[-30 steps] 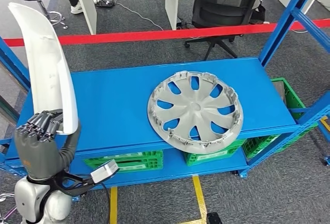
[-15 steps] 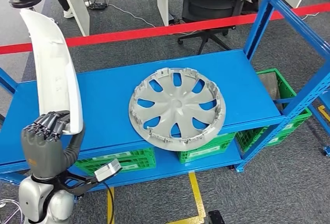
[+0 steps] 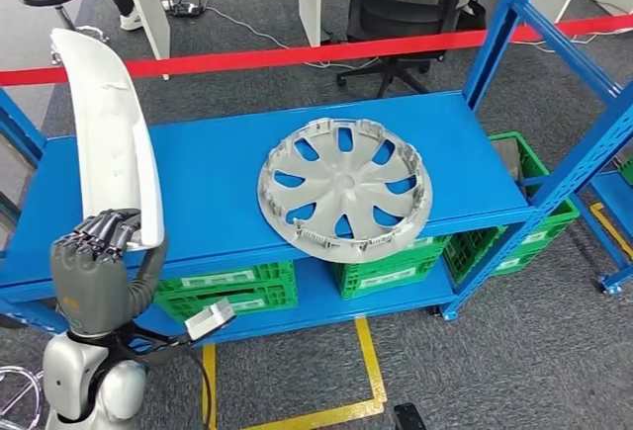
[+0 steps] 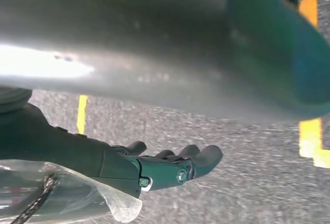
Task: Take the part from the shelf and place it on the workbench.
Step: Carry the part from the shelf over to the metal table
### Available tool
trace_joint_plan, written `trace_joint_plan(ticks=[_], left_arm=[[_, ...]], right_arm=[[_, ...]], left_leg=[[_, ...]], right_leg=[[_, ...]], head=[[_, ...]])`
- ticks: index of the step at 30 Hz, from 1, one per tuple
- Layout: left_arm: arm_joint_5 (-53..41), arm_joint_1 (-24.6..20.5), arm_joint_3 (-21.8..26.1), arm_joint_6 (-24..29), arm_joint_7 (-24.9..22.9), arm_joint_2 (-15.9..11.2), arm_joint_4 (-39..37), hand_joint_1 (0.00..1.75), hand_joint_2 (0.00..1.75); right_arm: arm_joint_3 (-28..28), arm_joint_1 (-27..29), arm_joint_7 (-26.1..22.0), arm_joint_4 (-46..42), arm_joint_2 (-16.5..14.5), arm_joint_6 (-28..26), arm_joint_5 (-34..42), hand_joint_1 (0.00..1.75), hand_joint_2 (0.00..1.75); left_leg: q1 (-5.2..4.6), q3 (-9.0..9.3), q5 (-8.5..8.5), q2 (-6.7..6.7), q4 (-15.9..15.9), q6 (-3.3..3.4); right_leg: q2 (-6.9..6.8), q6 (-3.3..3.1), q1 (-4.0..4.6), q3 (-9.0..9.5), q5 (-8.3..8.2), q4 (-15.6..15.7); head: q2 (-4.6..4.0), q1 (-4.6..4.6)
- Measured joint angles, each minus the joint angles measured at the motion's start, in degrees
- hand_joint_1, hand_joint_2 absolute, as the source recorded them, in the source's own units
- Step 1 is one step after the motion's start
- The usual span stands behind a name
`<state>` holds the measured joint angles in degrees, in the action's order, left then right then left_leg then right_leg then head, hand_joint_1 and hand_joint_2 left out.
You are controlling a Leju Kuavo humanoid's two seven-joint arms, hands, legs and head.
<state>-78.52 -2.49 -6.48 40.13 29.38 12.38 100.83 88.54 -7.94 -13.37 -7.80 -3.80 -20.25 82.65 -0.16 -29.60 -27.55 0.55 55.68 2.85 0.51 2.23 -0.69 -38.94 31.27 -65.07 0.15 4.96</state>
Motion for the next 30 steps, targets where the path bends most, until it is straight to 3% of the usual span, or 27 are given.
trace_joint_plan(ticks=[1, 2, 3, 4, 6, 8, 10, 12, 14, 16, 17, 18, 19, 20, 22, 24, 27, 28, 30], left_arm=[[0.0, 0.0, 0.0, 0.0, -0.1, -0.1, -0.1, 1.75, 1.75], [0.0, 0.1, 0.0, 0.0, -0.3, -0.3, -0.2, 1.75, 1.75], [0.0, 0.2, -0.1, 0.0, -0.3, -0.4, -0.3, 1.75, 1.75], [0.0, 0.2, -0.2, 0.0, -0.5, -0.6, -0.4, 1.75, 1.75], [-0.1, 0.2, -0.4, 0.0, -0.7, -0.9, -0.5, 1.75, 1.75], [-0.2, 0.2, -0.6, 0.0, -1.1, -1.1, -0.5, 1.75, 1.75], [-0.5, 0.2, -0.8, 0.0, -1.6, -1.2, -0.6, 1.75, 1.75], [-0.6, 0.2, -0.9, 0.0, -2.2, -1.5, -0.7, 1.75, 1.75], [-0.6, 0.3, -1.1, 0.0, -2.7, -2.0, -0.9, 1.75, 1.75], [-0.5, 0.3, -1.3, 0.0, -2.9, -2.5, -1.1, 1.75, 1.75], [-0.5, 0.4, -1.5, 0.0, -3.0, -2.7, -1.2, 1.75, 1.75], [-0.4, 0.4, -1.6, 0.0, -3.0, -2.9, -1.3, 1.75, 1.75], [-0.2, 0.5, -1.9, 0.0, -2.9, -3.0, -1.5, 1.75, 1.75], [0.1, 0.6, -2.1, 0.0, -2.7, -3.2, -1.7, 1.75, 1.75], [0.6, 0.6, -2.4, 0.0, -2.2, -3.2, -2.0, 1.75, 1.75], [1.0, 0.6, -2.7, 0.0, -1.3, -3.2, -2.4, 1.75, 1.75], [1.6, 0.5, -2.8, 0.0, -0.3, -2.8, -3.2, 1.75, 1.75], [1.7, 0.5, -2.7, 0.0, -0.1, -2.6, -3.4, 1.75, 1.75], [1.9, 0.5, -2.7, 0.0, 0.1, -2.3, -3.9, 1.75, 1.75]], right_arm=[[0.0, 0.0, 0.1, 0.0, 0.0, 0.0, -0.1, 0.00, 0.00], [0.1, 0.0, 0.1, 0.0, 0.0, 0.0, -0.2, 0.00, 0.00], [0.1, 0.0, 0.2, 0.0, 0.0, -0.1, -0.3, 0.00, 0.00], [0.2, 0.0, 0.3, 0.0, 0.0, -0.1, -0.4, 0.00, 0.00], [0.3, -0.1, 0.4, 0.0, 0.0, 0.0, -0.5, 0.00, 0.00], [0.4, -0.3, 0.5, 0.0, 0.0, 0.0, -0.8, 0.00, 0.00], [0.4, -0.4, 0.4, 0.0, 0.0, 0.1, -0.9, 0.00, 0.00], [0.4, -0.3, 0.2, 0.0, 0.0, 0.1, -1.0, 0.00, 0.00], [0.4, -0.2, -0.2, 0.0, -0.1, -0.1, -0.9, 0.00, 0.00], [0.4, -0.2, -0.5, 0.0, -0.1, -0.3, -0.9, 0.00, 0.00], [0.4, -0.2, -0.6, 0.0, -0.1, -0.4, -1.0, 0.00, 0.00], [0.4, -0.2, -0.6, 0.0, -0.1, -0.4, -1.2, 0.00, 0.00], [0.4, -0.2, -0.7, 0.0, -0.1, -0.5, -1.5, 0.00, 0.00], [0.4, -0.2, -0.7, 0.0, -0.1, -0.6, -2.1, 0.00, 0.00], [0.4, -0.1, -0.6, 0.0, -0.2, -0.7, -3.5, 0.00, 0.00], [0.4, 0.0, -0.7, 0.0, -0.3, -0.7, -4.9, 0.00, 0.00], [0.4, 0.3, -1.1, 0.0, -0.3, -0.7, -5.8, 0.00, 0.00], [0.4, 0.4, -1.3, 0.0, -0.3, -0.7, -5.9, 0.00, 0.00], [0.4, 0.5, -1.4, 0.0, -0.3, -0.6, -6.0, 0.00, 0.00]], left_leg=[[-0.01, -0.77, 0.53, 0.13, 0.1, 0.05], [-0.03, -1.55, 1.05, 0.25, 0.2, 0.00], [-0.03, -2.34, 1.53, 0.35, 0.3, -0.09], [0.00, -3.17, 1.97, 0.42, 0.6, -0.23], [0.08, -4.72, 2.62, 0.46, 1.4, -0.68], [-0.02, -5.83, 3.17, 0.43, 2.3, -1.29], [-0.10, -6.31, 3.92, 0.41, 2.6, -1.89], [0.01, -6.79, 3.83, 0.29, 2.9, -2.51], [0.16, -7.93, 0.05, 0.05, 5.8, -3.21], [0.30, -9.41, -5.52, -0.07, 12.7, -3.75], [0.35, -9.80, -7.03, -0.09, 15.9, -3.88], [0.38, -9.62, -7.35, -0.09, 18.0, -3.92], [0.38, -8.57, -6.46, -0.11, 18.0, -3.84], [0.38, -6.64, -4.93, -0.13, 16.0, -3.64], [0.27, -1.26, -2.92, -0.39, 8.3, -2.86], [-0.02, 2.26, -3.17, -0.68, 2.2, -2.14], [-0.28, 2.11, -2.43, -0.54, 0.3, -1.39], [-0.18, 1.61, -1.72, -0.39, 0.0, -1.00], [0.05, 0.26, -0.30, -0.06, -0.4, -0.41]], right_leg=[[-0.03, 0.22, -0.06, -0.77, 2.31, -3.7], [-0.06, 0.42, -0.10, -1.19, 3.44, -6.8], [-0.08, 0.62, -0.15, -0.95, 3.15, -8.4], [-0.13, 0.77, -0.20, 0.16, 1.74, -8.3], [-0.33, 0.96, -0.39, 4.89, -1.10, -2.5], [-0.39, 0.68, -0.31, 10.11, -0.55, 5.0], [-0.24, 0.00, -0.06, 11.75, 0.69, 8.1], [-0.32, -0.95, -0.18, 10.88, 0.12, 8.2], [-0.51, -2.00, -0.34, 9.86, -1.09, 8.3], [-0.56, -2.46, -0.26, 8.51, -2.29, 8.1], [-0.58, -2.49, -0.21, 7.71, -2.79, 7.9], [-0.60, -2.51, -0.16, 6.89, -3.24, 7.6], [-0.60, -2.51, -0.12, 6.07, -3.64, 7.3], [-0.58, -2.48, -0.06, 5.31, -4.02, 7.1], [-0.47, -2.29, 0.10, 4.20, -4.77, 6.7], [-0.42, -1.74, 0.11, 3.57, -5.70, 6.7], [-0.38, -0.54, -0.12, 3.01, -6.89, 7.1], [-0.37, -0.26, -0.14, 2.54, -5.82, 6.5], [-0.38, 0.05, -0.20, 1.01, -0.76, 2.2]], head=[[0.00, 0.11], [0.00, 0.15], [0.00, 0.14], [0.00, 0.15], [0.00, 0.16], [0.00, 0.15], [0.01, 0.11], [0.01, 0.09], [0.01, -0.18], [0.00, -0.44], [0.00, -0.45], [0.00, -0.45], [0.00, -0.45], [0.00, -0.46], [0.00, -0.44], [0.00, -0.42], [0.00, -0.43], [0.00, -0.39], [0.00, -0.19]])
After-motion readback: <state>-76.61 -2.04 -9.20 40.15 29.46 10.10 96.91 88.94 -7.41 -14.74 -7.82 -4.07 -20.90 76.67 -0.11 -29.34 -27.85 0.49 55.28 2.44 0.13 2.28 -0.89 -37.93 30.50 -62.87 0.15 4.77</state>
